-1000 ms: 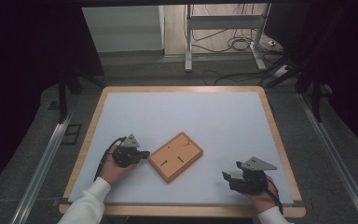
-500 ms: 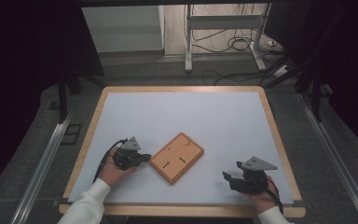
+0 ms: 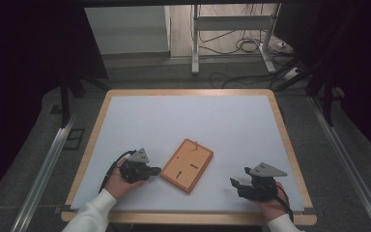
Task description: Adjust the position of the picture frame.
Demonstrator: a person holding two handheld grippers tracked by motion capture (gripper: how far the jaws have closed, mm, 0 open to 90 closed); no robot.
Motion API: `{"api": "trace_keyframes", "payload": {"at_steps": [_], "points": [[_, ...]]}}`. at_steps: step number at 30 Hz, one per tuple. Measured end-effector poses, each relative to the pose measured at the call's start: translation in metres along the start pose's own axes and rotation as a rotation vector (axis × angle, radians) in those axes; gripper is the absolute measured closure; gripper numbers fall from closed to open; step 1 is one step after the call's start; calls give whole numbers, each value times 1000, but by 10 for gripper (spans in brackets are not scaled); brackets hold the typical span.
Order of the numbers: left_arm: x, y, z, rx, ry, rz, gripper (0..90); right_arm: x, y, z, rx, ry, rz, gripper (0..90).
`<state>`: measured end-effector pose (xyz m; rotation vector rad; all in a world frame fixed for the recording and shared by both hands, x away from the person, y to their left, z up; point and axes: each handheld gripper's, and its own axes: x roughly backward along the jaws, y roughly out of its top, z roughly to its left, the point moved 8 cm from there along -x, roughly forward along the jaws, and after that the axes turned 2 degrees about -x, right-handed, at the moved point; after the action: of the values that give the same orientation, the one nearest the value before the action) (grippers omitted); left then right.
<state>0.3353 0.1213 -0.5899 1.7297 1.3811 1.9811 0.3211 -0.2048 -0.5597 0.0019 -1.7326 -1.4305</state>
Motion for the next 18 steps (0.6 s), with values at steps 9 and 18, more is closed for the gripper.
{"api": "trace_keyframes", "payload": {"at_steps": [9,18], "points": [[-3,5,-14,-9,-45,-11,899,0,-1,0,6,-2,4,310],[-6,7,-18,-8,-61,-15,899,-1,-1,1,11,-2,8,310]]}}
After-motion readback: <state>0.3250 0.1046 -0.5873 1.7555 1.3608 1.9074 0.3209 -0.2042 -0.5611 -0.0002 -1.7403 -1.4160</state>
